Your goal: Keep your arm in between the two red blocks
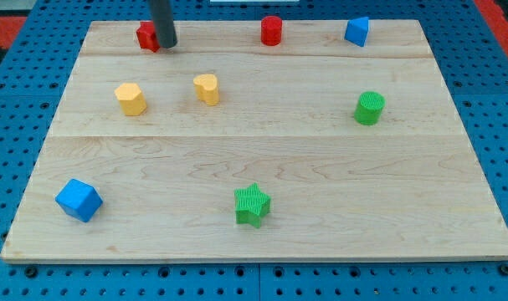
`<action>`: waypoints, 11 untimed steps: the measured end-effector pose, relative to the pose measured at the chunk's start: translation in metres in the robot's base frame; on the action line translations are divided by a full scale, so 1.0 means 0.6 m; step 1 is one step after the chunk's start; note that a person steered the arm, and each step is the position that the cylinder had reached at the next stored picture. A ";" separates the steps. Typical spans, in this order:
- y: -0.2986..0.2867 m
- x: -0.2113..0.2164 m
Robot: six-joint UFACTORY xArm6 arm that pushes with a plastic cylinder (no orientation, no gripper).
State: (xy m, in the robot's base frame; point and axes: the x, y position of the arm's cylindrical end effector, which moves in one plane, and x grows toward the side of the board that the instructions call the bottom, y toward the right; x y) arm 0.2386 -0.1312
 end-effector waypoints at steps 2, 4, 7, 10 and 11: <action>0.012 -0.003; 0.023 -0.003; 0.032 -0.004; 0.125 -0.051; 0.127 -0.051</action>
State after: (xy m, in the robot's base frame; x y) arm 0.2080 -0.0550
